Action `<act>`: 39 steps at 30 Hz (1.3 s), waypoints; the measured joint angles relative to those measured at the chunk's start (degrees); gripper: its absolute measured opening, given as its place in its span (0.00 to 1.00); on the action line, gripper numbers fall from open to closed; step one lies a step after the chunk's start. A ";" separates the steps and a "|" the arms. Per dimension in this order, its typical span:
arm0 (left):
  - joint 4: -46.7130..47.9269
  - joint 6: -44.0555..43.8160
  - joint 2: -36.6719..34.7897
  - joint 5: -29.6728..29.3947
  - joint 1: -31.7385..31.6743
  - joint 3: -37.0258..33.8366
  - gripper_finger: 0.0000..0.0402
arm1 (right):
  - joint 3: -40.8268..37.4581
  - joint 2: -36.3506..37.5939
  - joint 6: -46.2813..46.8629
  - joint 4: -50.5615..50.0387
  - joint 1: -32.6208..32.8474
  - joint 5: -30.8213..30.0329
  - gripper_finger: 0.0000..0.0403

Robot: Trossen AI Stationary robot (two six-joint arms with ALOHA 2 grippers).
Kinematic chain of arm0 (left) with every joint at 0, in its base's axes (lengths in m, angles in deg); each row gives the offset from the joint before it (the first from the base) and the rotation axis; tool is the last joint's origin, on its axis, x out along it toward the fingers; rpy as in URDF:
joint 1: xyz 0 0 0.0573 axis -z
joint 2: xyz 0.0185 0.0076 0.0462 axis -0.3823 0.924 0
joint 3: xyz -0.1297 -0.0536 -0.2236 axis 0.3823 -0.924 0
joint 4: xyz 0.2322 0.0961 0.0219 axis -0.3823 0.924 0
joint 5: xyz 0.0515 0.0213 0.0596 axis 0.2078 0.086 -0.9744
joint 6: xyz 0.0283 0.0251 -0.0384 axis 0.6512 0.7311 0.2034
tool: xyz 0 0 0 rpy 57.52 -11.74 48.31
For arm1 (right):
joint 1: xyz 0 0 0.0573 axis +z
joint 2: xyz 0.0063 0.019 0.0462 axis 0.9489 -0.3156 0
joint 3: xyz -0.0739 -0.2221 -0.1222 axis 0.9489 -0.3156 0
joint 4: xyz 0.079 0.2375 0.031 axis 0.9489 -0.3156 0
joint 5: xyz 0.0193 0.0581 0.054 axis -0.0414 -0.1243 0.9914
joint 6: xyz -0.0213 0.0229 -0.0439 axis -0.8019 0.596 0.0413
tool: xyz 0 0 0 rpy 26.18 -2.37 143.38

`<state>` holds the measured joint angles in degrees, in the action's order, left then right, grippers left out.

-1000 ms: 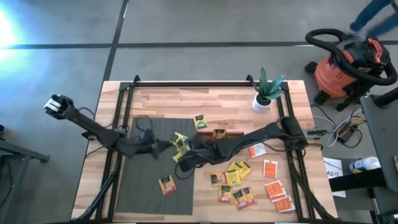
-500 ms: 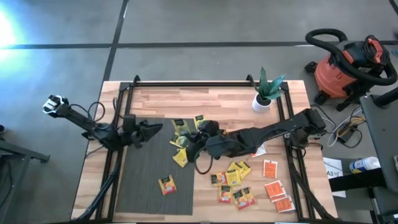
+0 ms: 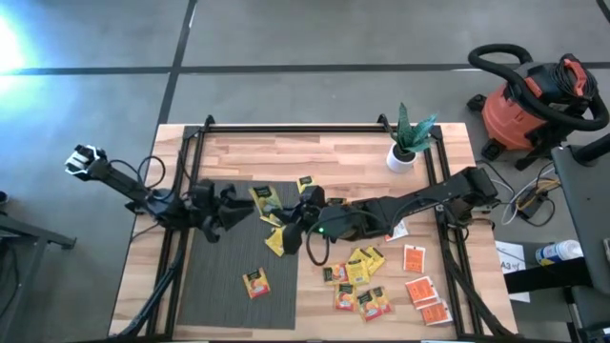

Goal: Pick & Place Tea
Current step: Put the yellow tea bag into the middle section of the wooden organizer

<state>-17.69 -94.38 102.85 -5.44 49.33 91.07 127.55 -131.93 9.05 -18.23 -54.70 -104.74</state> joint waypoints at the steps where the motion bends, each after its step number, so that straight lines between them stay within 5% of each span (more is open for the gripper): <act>1: -0.07 0.10 0.58 0.29 0.00 0.33 0.34 | 0.00 0.00 0.00 0.03 0.01 0.08 0.03; 12: 0.10 0.37 6.09 1.39 0.00 2.56 0.32 | 0.00 -0.02 0.01 1.12 0.41 1.07 0.03; 28: 0.51 1.64 7.76 1.29 -0.11 4.21 0.02 | -0.28 -0.02 0.00 0.61 0.51 1.98 0.04; 39: 6.33 2.16 7.72 1.31 -0.11 4.21 0.02 | 1.07 0.27 -0.09 -11.10 0.51 5.76 0.32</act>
<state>-11.36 -92.22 110.57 -4.13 49.22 95.28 128.61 -131.65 8.96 -29.33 -54.19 -98.98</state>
